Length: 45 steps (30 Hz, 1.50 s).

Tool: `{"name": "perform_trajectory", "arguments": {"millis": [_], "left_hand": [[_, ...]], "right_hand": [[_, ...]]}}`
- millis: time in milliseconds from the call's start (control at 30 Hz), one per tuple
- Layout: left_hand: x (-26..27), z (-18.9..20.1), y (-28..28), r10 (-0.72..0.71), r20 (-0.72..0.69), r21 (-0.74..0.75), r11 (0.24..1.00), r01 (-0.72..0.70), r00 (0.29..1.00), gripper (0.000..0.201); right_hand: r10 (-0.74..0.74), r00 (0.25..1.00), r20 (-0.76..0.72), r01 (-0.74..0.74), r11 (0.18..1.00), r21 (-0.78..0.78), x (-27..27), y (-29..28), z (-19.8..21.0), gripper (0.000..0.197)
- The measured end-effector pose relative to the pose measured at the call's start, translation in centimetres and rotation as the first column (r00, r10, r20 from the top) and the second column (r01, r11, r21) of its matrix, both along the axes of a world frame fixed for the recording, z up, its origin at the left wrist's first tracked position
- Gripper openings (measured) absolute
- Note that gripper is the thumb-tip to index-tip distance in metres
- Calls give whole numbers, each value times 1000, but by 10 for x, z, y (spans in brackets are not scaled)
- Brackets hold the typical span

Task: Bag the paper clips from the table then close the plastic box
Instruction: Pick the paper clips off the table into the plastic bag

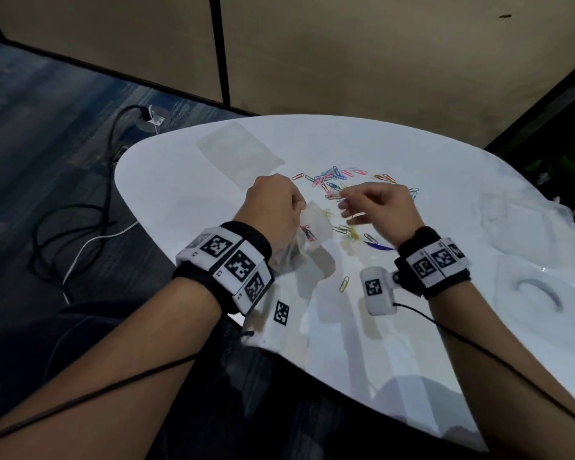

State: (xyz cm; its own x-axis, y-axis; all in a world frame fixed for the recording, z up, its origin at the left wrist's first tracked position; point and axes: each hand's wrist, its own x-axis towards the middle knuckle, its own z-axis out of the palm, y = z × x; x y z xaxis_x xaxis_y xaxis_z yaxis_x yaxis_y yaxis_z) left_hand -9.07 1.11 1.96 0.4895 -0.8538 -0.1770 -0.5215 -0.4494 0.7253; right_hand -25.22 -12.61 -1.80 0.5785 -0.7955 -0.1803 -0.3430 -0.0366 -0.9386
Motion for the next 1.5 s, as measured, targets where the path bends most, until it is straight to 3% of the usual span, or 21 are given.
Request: {"name": "perform_trajectory", "arguments": {"millis": [67, 133, 200, 267, 333, 400, 500, 600, 667, 767, 867, 1000, 1067, 1100, 1167, 1233, 1333, 1400, 1500], "left_hand": [[3, -3, -1, 14, -22, -13, 1000, -14, 1000, 16], [6, -5, -1, 17, -19, -30, 999, -18, 1000, 15], [7, -7, -1, 8, -12, -44, 999, -8, 1000, 15], [8, -9, -2, -3, -9, -57, 998, 3, 1000, 15], [10, -10, -2, 0, -9, -65, 998, 0, 1000, 15], [11, -10, -4, -8, -1, -72, 997, 8, 1000, 16], [11, -10, -6, -21, 4, -78, 997, 21, 1000, 16], [12, -10, -6, -20, 6, -67, 998, 20, 1000, 15], [12, -10, -6, -16, 4, -59, 998, 16, 1000, 15], [10, -8, -4, -23, 13, -50, 998, 24, 1000, 15], [8, -6, -3, -18, 22, -35, 999, 19, 1000, 15], [11, -4, -2, 17, 7, -18, 1000, -17, 1000, 14], [12, -3, -2, 29, -3, -10, 1000, -29, 1000, 14], [12, -3, -2, 29, -5, -6, 1000, -29, 1000, 14], [11, -2, -2, 17, 2, 2, 1000, -17, 1000, 15], [10, -1, -1, 6, 7, 3, 1000, -6, 1000, 15], [11, -1, -1, 9, 8, -9, 1000, -9, 1000, 16], [10, 0, 0, 11, 6, -15, 1000, -11, 1000, 16], [7, 2, 0, -11, 19, -3, 1000, 11, 1000, 19]], "right_hand": [[-190, 928, -320, 129, 971, -201, -16, -42, -30, 30], [-303, 725, -619, 156, 947, -281, -29, -79, -62, 57], [-346, 591, -728, 202, 938, -282, -31, -104, -88, 71], [-332, 495, -803, 112, 941, -319, -28, -126, -110, 75], [-301, 476, -827, 38, 946, -322, -13, -138, -112, 67], [-256, 528, -810, -5, 953, -304, 9, -135, -97, 61], [-156, 584, -796, -241, 904, -354, 31, -119, -79, 53], [-39, 476, -878, -465, 836, -290, 41, -104, -80, 54], [-76, 405, -911, -519, 802, -297, 47, -86, -80, 45], [-161, 414, -896, -507, 777, -374, 52, -64, -76, 24], [-186, 462, -867, -488, 763, -424, 48, -56, -72, 23], [-194, 636, -747, -191, 898, -396, 30, -71, -64, 16], [-210, 773, -599, 59, 963, -262, 14, -76, -59, 10], [-227, 851, -474, 195, 974, -115, 6, -74, -53, 9], [-322, 937, -135, 347, 903, 252, -1, -64, -37, 5], [-332, 939, 88, 254, 843, 473, -2, -47, -17, 12], [-176, 958, 226, 9, 807, 590, 9, -14, 12, 16], [-75, 970, 231, -83, 792, 605, 19, 9, 21, 15], [59, 993, 99, -99, 875, 474, 37, 30, 22, 20]]}}
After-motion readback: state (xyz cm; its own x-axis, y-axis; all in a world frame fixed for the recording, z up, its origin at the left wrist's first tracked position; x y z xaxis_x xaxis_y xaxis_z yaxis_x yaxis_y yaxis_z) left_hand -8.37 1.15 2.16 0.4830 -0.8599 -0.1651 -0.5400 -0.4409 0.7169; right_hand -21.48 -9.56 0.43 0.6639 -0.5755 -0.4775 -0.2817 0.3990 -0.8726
